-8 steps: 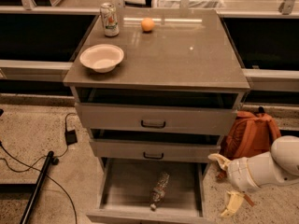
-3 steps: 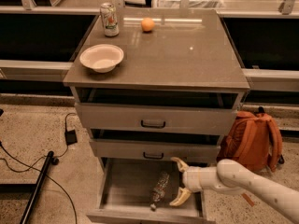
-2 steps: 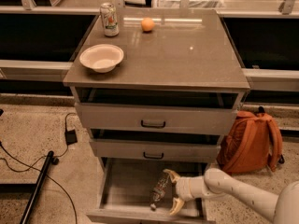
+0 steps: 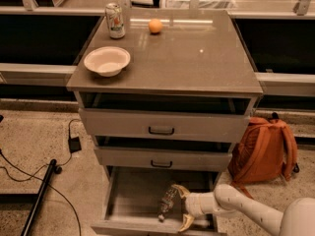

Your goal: Pick water bottle from bottom drawer and place on counter

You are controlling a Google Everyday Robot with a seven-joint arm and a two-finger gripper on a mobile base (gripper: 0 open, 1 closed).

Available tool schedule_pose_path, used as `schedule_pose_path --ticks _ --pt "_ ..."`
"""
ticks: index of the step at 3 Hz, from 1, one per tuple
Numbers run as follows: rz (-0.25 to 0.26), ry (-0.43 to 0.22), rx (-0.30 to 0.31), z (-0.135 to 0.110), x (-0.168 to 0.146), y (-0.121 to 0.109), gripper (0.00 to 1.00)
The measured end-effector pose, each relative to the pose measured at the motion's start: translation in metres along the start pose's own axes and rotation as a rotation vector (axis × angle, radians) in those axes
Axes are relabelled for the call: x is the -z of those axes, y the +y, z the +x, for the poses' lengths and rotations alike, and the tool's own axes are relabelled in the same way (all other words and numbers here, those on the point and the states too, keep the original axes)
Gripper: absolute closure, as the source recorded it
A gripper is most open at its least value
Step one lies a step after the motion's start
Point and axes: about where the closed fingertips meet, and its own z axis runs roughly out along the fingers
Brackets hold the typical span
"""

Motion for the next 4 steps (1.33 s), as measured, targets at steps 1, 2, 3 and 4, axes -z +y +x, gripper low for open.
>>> schedule_pose_path --ticks 1,2,3,4 --pt "0.008 -0.027 0.012 -0.001 -0.011 -0.004 0.02" --pt "0.02 -0.039 0.019 -0.002 -0.014 -0.008 0.22" --pt "0.02 -0.047 0.03 -0.003 -0.018 -0.017 0.23" --pt "0.02 -0.047 0.031 -0.003 -0.018 -0.018 0.22"
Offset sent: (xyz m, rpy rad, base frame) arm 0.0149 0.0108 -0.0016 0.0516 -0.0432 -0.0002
